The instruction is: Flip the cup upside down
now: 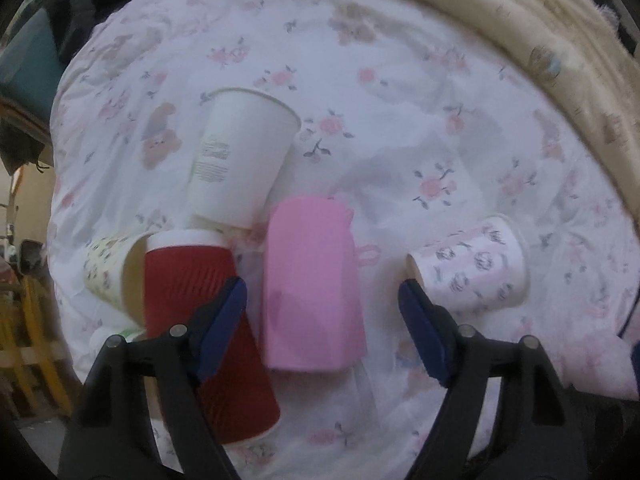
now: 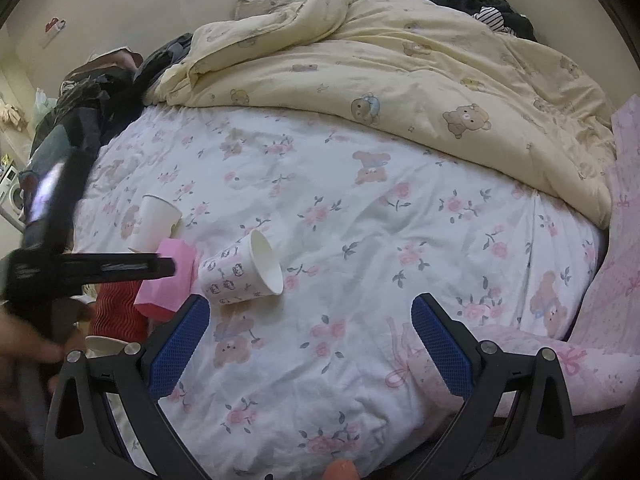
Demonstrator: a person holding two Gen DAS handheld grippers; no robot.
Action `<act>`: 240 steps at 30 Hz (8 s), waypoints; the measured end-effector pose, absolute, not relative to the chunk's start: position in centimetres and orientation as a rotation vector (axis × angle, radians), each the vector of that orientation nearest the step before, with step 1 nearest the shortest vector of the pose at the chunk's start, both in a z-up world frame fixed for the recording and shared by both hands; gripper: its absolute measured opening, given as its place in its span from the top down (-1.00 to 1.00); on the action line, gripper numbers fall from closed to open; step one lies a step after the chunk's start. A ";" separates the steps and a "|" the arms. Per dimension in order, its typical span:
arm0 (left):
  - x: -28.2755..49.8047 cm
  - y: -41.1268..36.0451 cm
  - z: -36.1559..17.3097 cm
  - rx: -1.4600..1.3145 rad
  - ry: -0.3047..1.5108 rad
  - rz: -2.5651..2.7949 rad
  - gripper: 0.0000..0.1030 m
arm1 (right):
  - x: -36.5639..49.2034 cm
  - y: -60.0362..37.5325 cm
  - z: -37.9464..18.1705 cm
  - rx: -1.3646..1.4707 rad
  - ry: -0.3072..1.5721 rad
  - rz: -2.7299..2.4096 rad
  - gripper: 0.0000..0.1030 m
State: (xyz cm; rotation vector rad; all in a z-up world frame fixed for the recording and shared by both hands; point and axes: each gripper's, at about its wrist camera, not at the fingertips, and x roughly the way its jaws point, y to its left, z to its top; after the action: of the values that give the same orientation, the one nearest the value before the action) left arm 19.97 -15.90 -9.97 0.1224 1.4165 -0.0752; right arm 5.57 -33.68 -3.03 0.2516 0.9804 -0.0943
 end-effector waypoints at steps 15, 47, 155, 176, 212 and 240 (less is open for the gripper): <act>20.3 -15.0 -11.4 0.112 1.416 -0.033 -0.09 | 5.7 -33.9 -3.0 0.308 0.998 -0.030 -1.00; 3.2 -6.5 -11.6 -0.295 1.439 0.049 -0.10 | 4.6 -29.6 -3.3 0.181 1.026 0.025 -1.00; 1.4 3.5 -4.9 -0.242 1.156 0.115 -0.84 | 7.9 -15.4 -7.6 0.245 1.517 0.653 -0.20; 0.6 -6.6 -5.8 -0.049 1.223 -0.319 -0.84 | 7.0 -21.6 -5.8 0.257 1.317 0.603 -0.20; 1.4 -0.4 -5.9 -0.113 1.181 -0.002 -0.86 | 10.8 -14.2 -10.9 -0.382 1.294 0.461 -0.19; -0.9 -1.8 -0.8 -0.086 0.878 0.053 -0.99 | 1.6 -23.2 -2.1 0.009 0.944 0.254 -1.00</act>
State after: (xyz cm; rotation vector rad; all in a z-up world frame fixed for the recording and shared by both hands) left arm -0.95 -1.76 -0.80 -0.0860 0.8780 0.0529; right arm 1.61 -23.18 -2.11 0.0087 0.9443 0.2540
